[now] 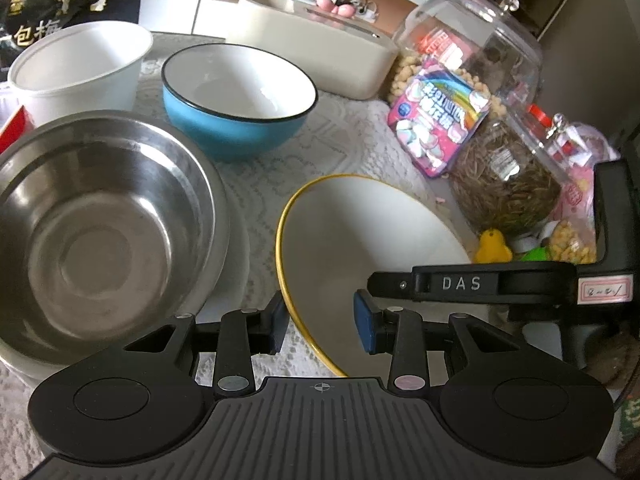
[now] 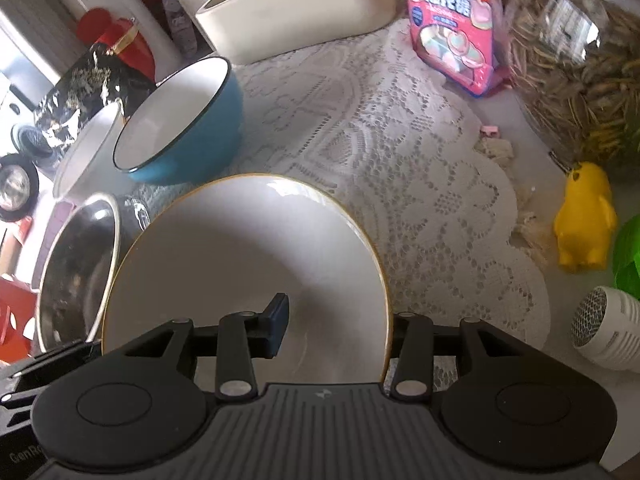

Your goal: Organize plates and bowls

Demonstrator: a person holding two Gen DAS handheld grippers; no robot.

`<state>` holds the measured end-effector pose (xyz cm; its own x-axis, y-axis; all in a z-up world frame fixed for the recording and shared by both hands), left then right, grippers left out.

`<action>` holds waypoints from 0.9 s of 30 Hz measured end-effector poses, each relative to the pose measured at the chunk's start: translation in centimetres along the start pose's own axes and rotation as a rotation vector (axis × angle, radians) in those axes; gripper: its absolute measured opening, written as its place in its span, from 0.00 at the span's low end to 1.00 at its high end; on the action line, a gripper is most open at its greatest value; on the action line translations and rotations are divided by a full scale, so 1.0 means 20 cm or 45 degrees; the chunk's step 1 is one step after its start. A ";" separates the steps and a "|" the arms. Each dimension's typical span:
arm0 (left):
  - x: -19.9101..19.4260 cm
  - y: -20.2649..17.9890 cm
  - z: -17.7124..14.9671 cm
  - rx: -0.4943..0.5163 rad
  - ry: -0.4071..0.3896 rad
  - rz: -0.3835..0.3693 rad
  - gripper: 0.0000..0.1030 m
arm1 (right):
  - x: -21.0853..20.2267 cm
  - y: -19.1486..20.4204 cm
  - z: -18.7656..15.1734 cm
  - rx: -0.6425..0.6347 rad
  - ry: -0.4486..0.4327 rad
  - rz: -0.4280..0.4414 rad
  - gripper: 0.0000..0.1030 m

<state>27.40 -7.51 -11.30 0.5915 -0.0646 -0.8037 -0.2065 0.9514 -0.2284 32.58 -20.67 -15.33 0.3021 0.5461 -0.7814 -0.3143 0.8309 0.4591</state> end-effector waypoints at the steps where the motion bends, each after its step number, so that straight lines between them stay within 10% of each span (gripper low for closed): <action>1: 0.00 0.00 0.00 0.001 0.001 0.001 0.37 | 0.00 0.00 0.00 -0.002 -0.002 -0.002 0.41; 17: -0.02 0.02 -0.01 -0.014 0.033 -0.026 0.38 | -0.02 0.02 0.01 -0.106 -0.035 -0.079 0.42; 27: -0.21 0.10 0.11 -0.063 -0.128 -0.121 0.38 | -0.15 0.07 0.10 -0.128 -0.183 -0.099 0.43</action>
Point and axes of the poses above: each gripper's, at about its wrist camera, not at the fingertips, and x roughly the way its jaws point, y to its left, z to its top, the point moved 10 cm from there along x, roughly the way its jaws point, and after that the axes turned 10 degrees about z, right-handed, at the moved point
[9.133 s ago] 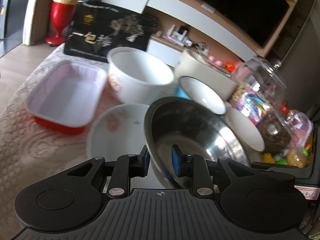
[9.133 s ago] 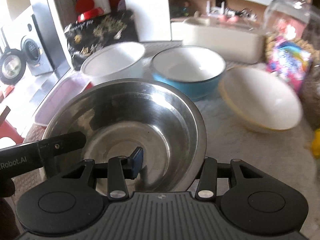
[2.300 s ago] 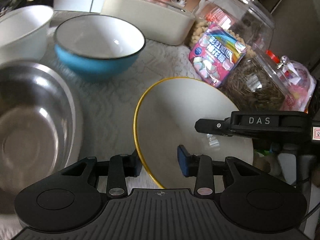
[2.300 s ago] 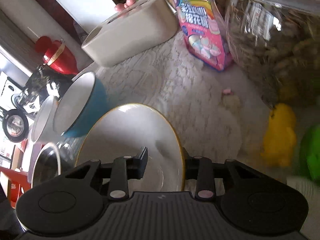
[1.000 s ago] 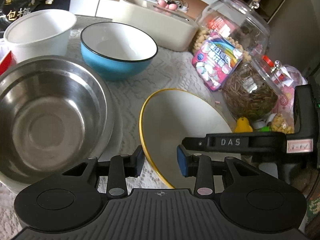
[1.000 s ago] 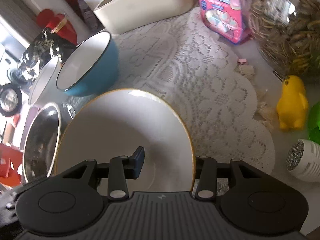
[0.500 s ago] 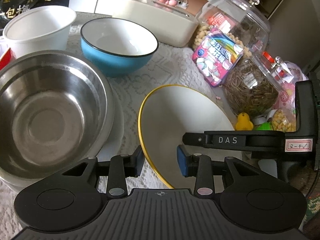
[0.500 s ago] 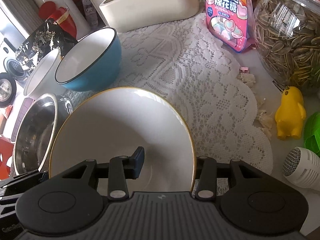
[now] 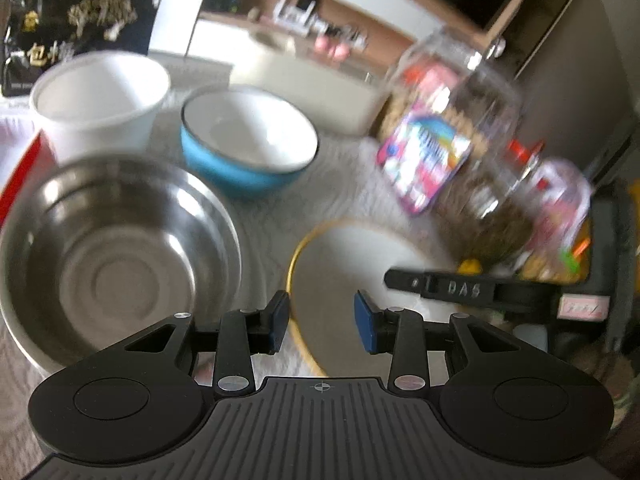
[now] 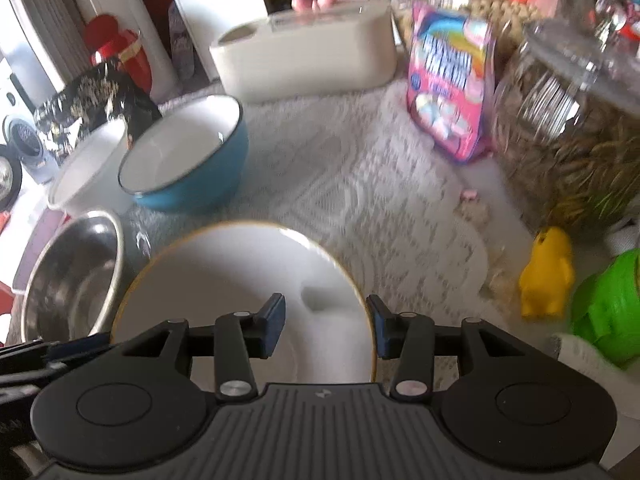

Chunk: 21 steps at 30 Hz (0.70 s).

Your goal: Organize plates and bowls

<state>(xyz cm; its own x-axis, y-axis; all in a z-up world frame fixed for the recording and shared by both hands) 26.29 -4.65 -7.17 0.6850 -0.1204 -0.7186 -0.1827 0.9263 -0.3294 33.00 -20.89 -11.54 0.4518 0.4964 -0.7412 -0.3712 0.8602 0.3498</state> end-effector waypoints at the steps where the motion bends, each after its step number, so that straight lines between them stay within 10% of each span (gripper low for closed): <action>1: -0.03 0.01 0.04 -0.016 -0.029 -0.028 0.38 | -0.01 0.01 0.02 0.001 -0.016 0.005 0.43; 7: -0.09 0.16 0.27 -0.097 -0.124 -0.082 0.38 | -0.01 0.02 0.13 0.018 -0.074 0.018 0.44; 11: 0.01 0.33 0.46 -0.087 -0.145 0.049 0.38 | 0.02 0.04 0.23 0.075 -0.068 0.072 0.44; 21: 0.49 0.47 0.65 -0.021 0.043 0.223 0.37 | 0.46 0.19 0.60 0.133 0.105 0.087 0.44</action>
Point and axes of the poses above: each gripper's, at about its wrist camera, not at the fingertips, and x roughly the way its jaws point, y to its left, z to its top, the point moved 10 cm from there along x, roughly the way its jaws point, and after that the axes turned 10 degrees about z, right-handed, at the moved point
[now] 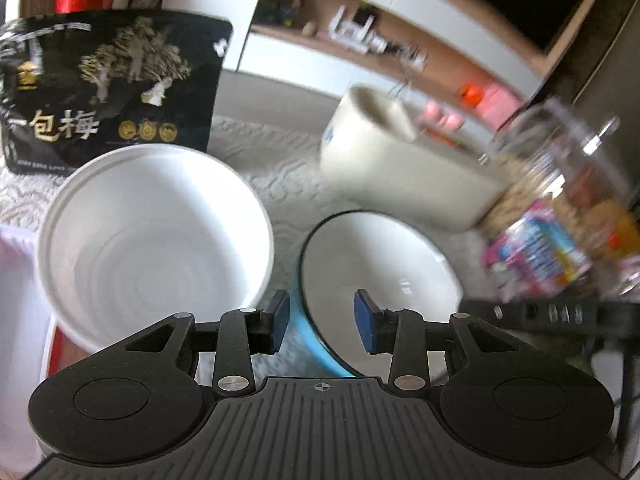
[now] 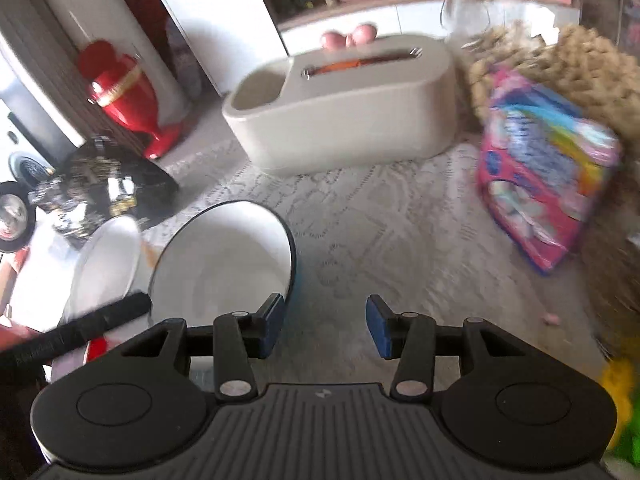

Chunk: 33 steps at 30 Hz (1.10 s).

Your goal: Organize plates and bowls

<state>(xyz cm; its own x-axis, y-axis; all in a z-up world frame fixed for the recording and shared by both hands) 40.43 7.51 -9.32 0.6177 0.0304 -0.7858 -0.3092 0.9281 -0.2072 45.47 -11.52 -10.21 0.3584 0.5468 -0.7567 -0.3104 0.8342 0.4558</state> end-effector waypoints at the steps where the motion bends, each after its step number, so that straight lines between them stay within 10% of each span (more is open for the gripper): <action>1: 0.03 -0.01 0.00 0.027 0.018 0.001 0.36 | 0.05 0.00 0.01 0.015 0.019 0.007 0.44; 9: 0.15 -0.10 0.04 0.204 0.009 0.112 0.39 | 0.32 0.03 -0.05 0.082 0.196 0.133 0.26; 18: 0.17 -0.34 -0.05 0.270 0.083 0.057 0.41 | 0.09 -0.11 -0.05 -0.092 0.062 0.009 0.24; 33: 0.22 -0.66 -0.12 0.436 0.046 0.072 0.41 | -0.07 -0.44 -0.10 0.070 0.012 0.081 0.28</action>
Point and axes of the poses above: each gripper's, at about its wrist camera, not at the fingertips, and x roughly the way its jaws point, y to its left, z to its top, the point moved 10 cm from there along x, roughly the way its jaws point, and after that the axes turned 10 degrees about z, right-handed, at the moved point
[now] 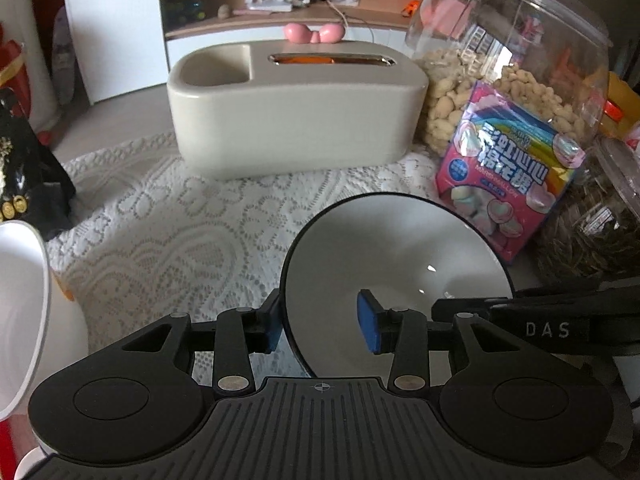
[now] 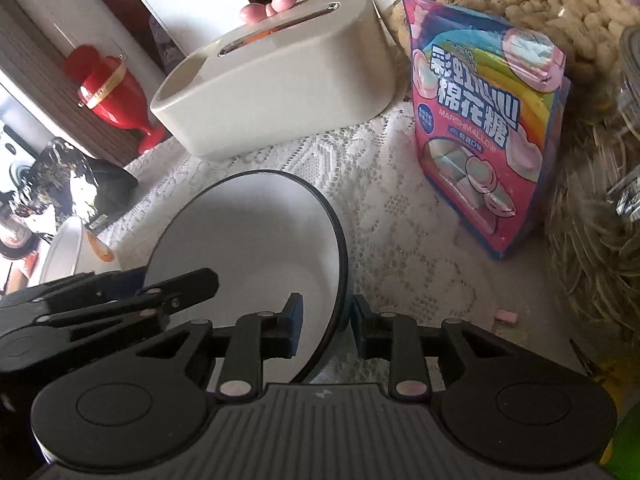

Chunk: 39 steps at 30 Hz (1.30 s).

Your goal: Organize plates and bowls

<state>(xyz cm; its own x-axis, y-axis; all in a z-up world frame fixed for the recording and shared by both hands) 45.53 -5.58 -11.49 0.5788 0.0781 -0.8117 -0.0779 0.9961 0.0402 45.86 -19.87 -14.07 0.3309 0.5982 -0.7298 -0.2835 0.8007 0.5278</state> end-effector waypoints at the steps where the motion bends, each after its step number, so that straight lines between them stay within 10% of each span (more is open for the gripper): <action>1: 0.01 0.00 0.00 0.000 0.006 -0.003 0.41 | 0.00 0.00 0.00 0.003 0.000 0.004 0.28; 39: 0.19 0.01 -0.08 -0.159 0.158 -0.191 0.41 | 0.14 0.00 -0.01 0.027 0.054 0.041 0.31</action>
<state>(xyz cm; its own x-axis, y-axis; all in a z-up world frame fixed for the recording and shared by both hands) 46.40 -5.12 -15.51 0.4880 -0.0836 -0.8688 -0.1031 0.9829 -0.1525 46.64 -18.14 -16.22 0.2835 0.6223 -0.7297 -0.2742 0.7817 0.5601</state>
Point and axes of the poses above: each gripper's, at about its wrist camera, not at the fingertips, and x roughly the way its jaws point, y to its left, z to its top, the point moved 10 cm from there along x, roughly the way its jaws point, and after that the axes turned 10 degrees about z, right-handed, at the moved point
